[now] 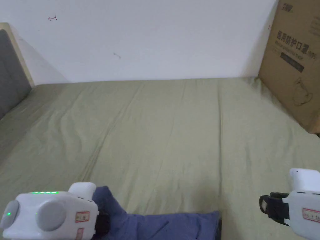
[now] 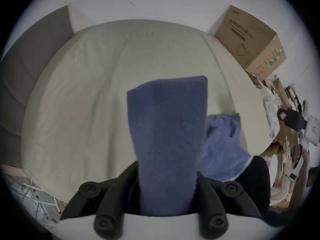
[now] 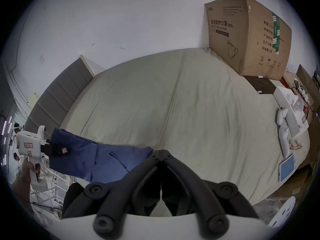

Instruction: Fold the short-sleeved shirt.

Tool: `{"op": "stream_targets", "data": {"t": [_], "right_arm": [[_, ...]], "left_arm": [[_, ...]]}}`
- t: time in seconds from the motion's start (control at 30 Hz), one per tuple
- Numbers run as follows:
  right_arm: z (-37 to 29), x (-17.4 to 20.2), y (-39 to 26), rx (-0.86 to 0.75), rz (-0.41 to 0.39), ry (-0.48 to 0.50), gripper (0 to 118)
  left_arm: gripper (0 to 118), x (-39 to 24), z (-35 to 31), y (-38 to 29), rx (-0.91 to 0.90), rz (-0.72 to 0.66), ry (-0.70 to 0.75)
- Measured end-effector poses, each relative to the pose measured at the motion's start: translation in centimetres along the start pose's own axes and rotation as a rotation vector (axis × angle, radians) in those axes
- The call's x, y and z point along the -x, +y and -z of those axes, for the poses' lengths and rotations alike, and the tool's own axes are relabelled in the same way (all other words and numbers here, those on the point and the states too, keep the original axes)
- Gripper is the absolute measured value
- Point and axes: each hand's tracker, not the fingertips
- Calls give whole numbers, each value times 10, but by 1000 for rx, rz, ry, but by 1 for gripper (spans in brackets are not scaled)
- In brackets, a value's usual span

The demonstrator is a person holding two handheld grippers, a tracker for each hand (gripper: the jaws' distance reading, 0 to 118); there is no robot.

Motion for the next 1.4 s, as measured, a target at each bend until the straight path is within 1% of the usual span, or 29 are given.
{"op": "stream_targets", "data": {"t": [0.1,0.2,0.27,0.3,0.33,0.37,0.4,0.43,0.47,0.5,0.53,0.6,0.67,0.7,0.73,0.77,0.8,0.83,0.87,0.97,1.03,1.1,1.23,1.33,1.4], "right_arm": [[-2,-2,-3,0,-1,8,0],[-1,-8,-5,2,8,11,0],[1,-13,-8,11,18,9,0],[1,-15,-9,14,22,7,0],[2,-17,-10,17,24,4,0],[2,-19,-12,22,27,-1,0],[1,-18,-13,25,26,-9,0],[1,-18,-14,26,22,-16,0],[1,-20,-15,24,19,-22,0],[0,-21,-16,23,19,-22,0],[-1,-21,-16,23,23,-22,0],[-2,-24,-15,15,44,-15,0],[-3,-27,-14,-3,60,-10,0],[-4,-28,-12,-12,62,-11,0],[-5,-29,-11,-18,63,-13,0],[-7,-31,-9,-26,66,-13,0],[-10,-31,-8,-36,70,-13,0],[-11,-32,-7,-44,74,-13,0],[-12,-33,-5,-51,76,-14,0],[-16,-36,-3,-62,80,-23,0],[-18,-39,-3,-68,89,-24,0],[-21,-42,-4,-73,98,-28,0],[-23,-45,-8,-63,98,-44,0],[-26,-47,-10,-58,100,-52,0],[-28,-47,-11,-59,106,-50,0]], "left_arm": [[11,-44,32,10,72,-29,-161],[11,-83,75,15,161,-45,-270],[11,-102,104,15,216,-135,-321],[14,-110,119,15,251,-155,-351],[20,-116,130,14,279,-172,-368],[33,-120,143,12,302,-193,-403],[59,-123,150,12,312,-194,-428],[82,-124,152,11,303,-211,-463],[100,-124,151,10,288,-242,-537],[114,-127,146,10,280,-261,-585],[115,-128,141,12,276,-261,-601],[114,-124,124,17,254,-216,-635],[114,-119,101,23,217,-159,-591],[107,-114,90,26,199,-101,-545],[92,-109,78,26,184,-56,-523],[61,-109,66,28,117,14,-488],[12,-108,58,28,85,70,-444],[1,-109,56,27,70,105,-417],[1,-111,56,24,89,115,-403],[1,-121,71,18,148,82,-509],[1,-135,91,15,191,41,-515],[1,-152,116,9,256,54,-525],[1,-177,167,-3,368,48,-470],[1,-177,191,-13,386,-51,-505],[1,-177,186,-12,367,-100,-592]]}}
